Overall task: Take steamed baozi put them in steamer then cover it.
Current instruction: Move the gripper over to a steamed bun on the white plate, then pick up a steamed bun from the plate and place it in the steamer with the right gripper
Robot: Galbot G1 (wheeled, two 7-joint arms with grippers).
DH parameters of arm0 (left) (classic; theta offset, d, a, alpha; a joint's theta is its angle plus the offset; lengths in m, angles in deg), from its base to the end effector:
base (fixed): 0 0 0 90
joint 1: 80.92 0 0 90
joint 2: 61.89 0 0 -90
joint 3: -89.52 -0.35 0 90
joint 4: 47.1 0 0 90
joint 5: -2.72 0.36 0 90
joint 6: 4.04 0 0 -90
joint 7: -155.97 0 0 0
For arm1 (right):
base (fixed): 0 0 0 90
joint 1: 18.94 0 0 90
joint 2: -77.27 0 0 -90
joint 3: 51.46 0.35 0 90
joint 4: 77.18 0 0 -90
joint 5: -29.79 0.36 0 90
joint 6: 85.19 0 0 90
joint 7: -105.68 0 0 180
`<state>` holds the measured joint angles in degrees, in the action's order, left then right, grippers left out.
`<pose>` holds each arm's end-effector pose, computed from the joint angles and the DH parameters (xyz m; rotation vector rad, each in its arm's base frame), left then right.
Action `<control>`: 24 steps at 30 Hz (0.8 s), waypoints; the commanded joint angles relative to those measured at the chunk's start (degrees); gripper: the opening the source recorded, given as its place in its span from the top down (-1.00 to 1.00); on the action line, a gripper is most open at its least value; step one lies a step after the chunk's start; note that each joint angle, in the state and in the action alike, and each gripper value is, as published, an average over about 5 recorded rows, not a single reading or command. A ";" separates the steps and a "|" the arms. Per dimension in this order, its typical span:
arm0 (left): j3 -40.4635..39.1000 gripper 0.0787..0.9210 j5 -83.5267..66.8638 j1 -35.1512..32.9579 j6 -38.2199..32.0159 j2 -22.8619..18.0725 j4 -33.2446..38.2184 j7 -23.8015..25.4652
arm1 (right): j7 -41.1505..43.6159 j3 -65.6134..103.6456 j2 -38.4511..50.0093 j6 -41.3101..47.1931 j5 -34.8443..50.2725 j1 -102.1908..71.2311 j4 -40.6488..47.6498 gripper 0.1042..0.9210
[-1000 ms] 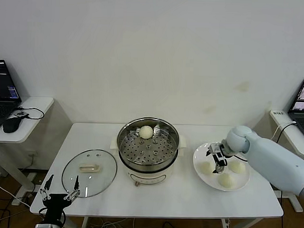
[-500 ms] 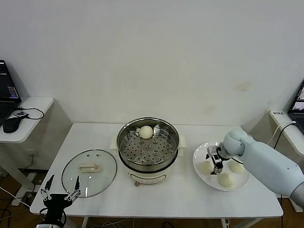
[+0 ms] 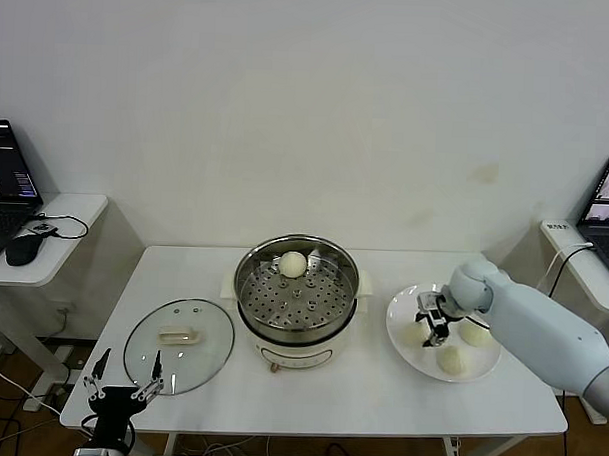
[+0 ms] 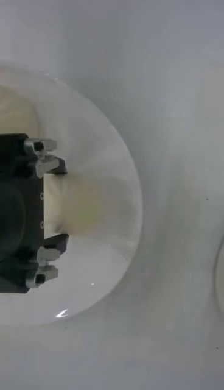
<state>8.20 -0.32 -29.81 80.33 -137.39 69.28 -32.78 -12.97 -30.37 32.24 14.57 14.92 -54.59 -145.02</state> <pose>0.1403 0.0947 -0.3339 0.2074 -3.0301 -0.3783 0.5278 -0.1232 -0.2310 1.2712 -1.3637 1.4690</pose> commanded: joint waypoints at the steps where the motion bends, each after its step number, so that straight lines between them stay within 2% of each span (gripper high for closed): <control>1: -0.07 -0.77 0.10 -0.05 0.01 0.11 0.32 -0.04 | 0.43 -0.34 1.92 0.11 2.24 2.89 -2.20 -0.14; 8: -0.41 -0.77 0.05 0.00 0.21 0.55 1.03 0.03 | 1.19 -5.53 6.70 2.09 10.06 16.60 -7.19 -0.13; 12: -0.56 -0.77 0.14 0.18 0.24 0.80 1.16 0.01 | 0.89 -11.09 6.46 4.16 16.03 26.09 -10.04 -0.15; 18: -1.02 -0.77 0.37 0.37 0.38 1.03 1.42 0.04 | -2.12 -19.11 0.30 8.70 26.06 37.80 -13.95 -0.17; 24: -0.83 -0.77 0.43 0.47 0.40 1.13 1.32 0.08 | -5.63 -23.22 -9.07 14.12 33.89 40.79 -13.89 -0.19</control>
<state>7.25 0.12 -29.37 80.73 -136.34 70.68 -32.75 -15.52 -46.07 31.24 22.89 36.91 -24.94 -156.08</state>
